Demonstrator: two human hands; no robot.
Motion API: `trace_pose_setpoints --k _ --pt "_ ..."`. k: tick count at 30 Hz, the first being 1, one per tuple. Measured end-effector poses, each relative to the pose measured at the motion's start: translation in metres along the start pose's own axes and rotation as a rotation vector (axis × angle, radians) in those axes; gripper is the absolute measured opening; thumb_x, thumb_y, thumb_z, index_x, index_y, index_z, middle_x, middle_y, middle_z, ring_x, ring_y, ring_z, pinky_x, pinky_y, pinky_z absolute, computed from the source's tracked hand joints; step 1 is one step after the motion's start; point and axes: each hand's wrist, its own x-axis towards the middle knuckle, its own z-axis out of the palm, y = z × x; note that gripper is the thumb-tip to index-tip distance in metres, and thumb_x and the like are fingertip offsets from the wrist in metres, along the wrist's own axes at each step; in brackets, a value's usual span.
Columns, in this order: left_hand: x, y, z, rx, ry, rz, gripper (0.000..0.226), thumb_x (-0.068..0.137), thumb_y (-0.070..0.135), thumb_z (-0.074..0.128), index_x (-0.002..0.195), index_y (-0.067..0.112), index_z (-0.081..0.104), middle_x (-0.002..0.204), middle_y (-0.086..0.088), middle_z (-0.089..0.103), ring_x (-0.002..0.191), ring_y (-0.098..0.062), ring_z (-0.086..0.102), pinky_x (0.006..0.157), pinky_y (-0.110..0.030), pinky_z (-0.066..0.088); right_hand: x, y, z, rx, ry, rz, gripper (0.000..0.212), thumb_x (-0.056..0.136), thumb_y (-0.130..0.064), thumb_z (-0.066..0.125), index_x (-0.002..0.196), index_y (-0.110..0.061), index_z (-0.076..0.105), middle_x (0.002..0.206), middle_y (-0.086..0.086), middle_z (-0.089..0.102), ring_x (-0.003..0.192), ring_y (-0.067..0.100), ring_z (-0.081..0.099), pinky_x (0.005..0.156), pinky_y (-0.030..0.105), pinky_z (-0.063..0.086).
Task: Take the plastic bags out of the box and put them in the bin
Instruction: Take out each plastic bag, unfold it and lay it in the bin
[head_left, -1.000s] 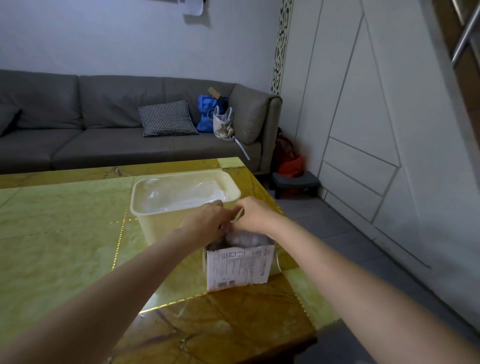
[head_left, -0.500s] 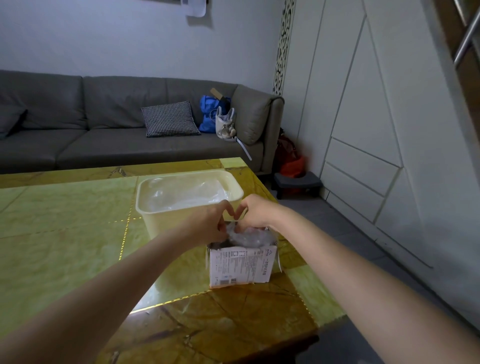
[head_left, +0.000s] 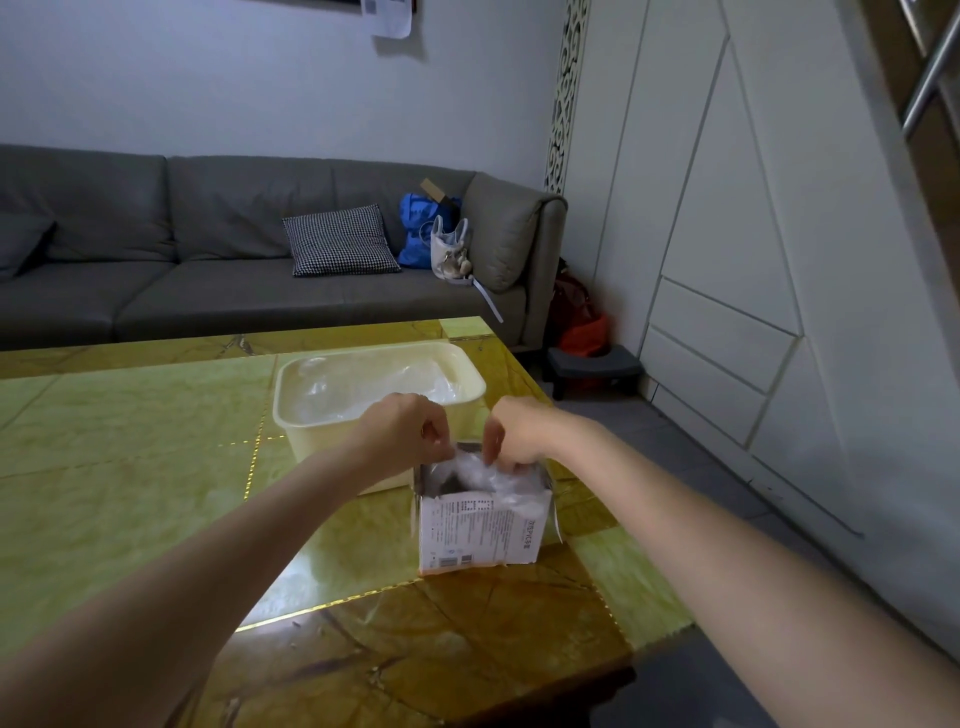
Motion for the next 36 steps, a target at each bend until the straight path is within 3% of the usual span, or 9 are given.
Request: trace_pose_setpoints --k 6,10,16,21,26,28,30,32,36 --pt "0.001 0.004 -0.008 -0.338 -0.124 -0.074 0.013 0.081 0.013 0.068 0.078 0.018 0.056 0.099 -0.005 0.064 0.092 -0.016 0.059 0.081 -0.027 0.050 -0.001 0.000 0.008 -0.152 -0.143 0.000 0.029 0.090 -0.001 0.048 0.114 -0.003 0.066 0.113 0.015 0.065 0.095 0.029 0.064 0.075 0.034 0.054" --pt "0.006 0.010 -0.007 -0.508 -0.067 -0.162 0.019 0.085 0.015 0.065 0.074 0.018 0.050 0.085 -0.008 0.064 0.074 -0.020 0.057 0.060 -0.021 0.041 -0.007 -0.004 -0.011 -0.102 -0.110 -0.065 0.034 0.086 -0.008 0.062 0.119 -0.003 0.057 0.106 0.009 0.064 0.083 0.023 0.059 0.065 0.031 0.047" --pt "0.008 0.022 -0.007 -0.706 -0.007 -0.238 0.027 0.086 0.025 0.062 0.099 0.007 0.049 0.097 -0.008 0.065 0.074 -0.019 0.063 0.065 -0.024 0.047 -0.008 -0.020 -0.016 0.163 0.099 -0.129 0.038 0.080 -0.024 0.074 0.111 -0.012 0.056 0.098 0.004 0.062 0.082 0.019 0.058 0.059 0.026 0.043" --pt "-0.003 0.011 -0.019 -0.897 -0.156 -0.346 0.065 0.068 0.038 0.071 0.121 0.017 0.039 0.109 -0.001 0.060 0.095 -0.016 0.061 0.084 -0.027 0.049 0.001 -0.020 -0.011 0.248 0.231 -0.111 0.020 0.085 -0.012 0.065 0.101 0.001 0.067 0.080 0.007 0.058 0.070 0.016 0.053 0.060 0.025 0.040" --pt "-0.006 0.004 -0.015 -0.912 -0.179 -0.243 0.023 0.077 0.020 0.068 0.099 0.012 0.063 0.099 -0.003 0.069 0.095 -0.018 0.065 0.086 -0.030 0.050 -0.002 -0.020 -0.036 0.877 0.442 -0.171 0.011 0.087 -0.009 0.065 0.094 0.000 0.064 0.074 0.004 0.055 0.065 0.012 0.051 0.057 0.024 0.041" --pt "-0.005 0.003 -0.013 -0.978 -0.095 -0.260 0.009 0.083 0.018 0.062 0.085 0.010 0.067 0.084 0.001 0.069 0.080 -0.016 0.063 0.074 -0.024 0.051 -0.003 -0.018 -0.044 1.032 0.494 -0.164 0.016 0.087 -0.005 0.064 0.096 0.008 0.063 0.078 0.008 0.054 0.069 0.014 0.049 0.056 0.022 0.040" --pt "-0.002 -0.002 -0.016 -1.027 -0.021 -0.299 0.012 0.085 0.020 0.061 0.084 0.010 0.067 0.078 0.002 0.065 0.066 -0.012 0.053 0.057 -0.019 0.046 -0.002 -0.011 -0.048 1.139 0.529 -0.146 0.005 0.086 -0.002 0.063 0.083 0.002 0.062 0.072 0.008 0.055 0.066 0.015 0.049 0.058 0.023 0.041" --pt "0.000 -0.009 -0.023 -1.042 -0.008 -0.348 0.025 0.078 0.029 0.066 0.093 0.008 0.067 0.088 -0.001 0.063 0.067 -0.011 0.050 0.058 -0.020 0.042 -0.001 -0.001 -0.049 1.307 0.511 -0.124 0.017 0.086 0.005 0.060 0.076 -0.008 0.054 0.070 0.009 0.059 0.058 0.017 0.052 0.060 0.027 0.044" --pt "0.000 -0.019 -0.033 -1.285 -0.084 -0.361 0.045 0.067 0.038 0.068 0.098 0.006 0.064 0.084 -0.003 0.068 0.059 -0.005 0.063 0.052 -0.017 0.050 -0.001 0.010 -0.044 1.386 0.336 -0.060 0.028 0.084 0.012 0.058 0.094 -0.012 0.048 0.074 0.008 0.067 0.051 0.013 0.059 0.051 0.022 0.042"
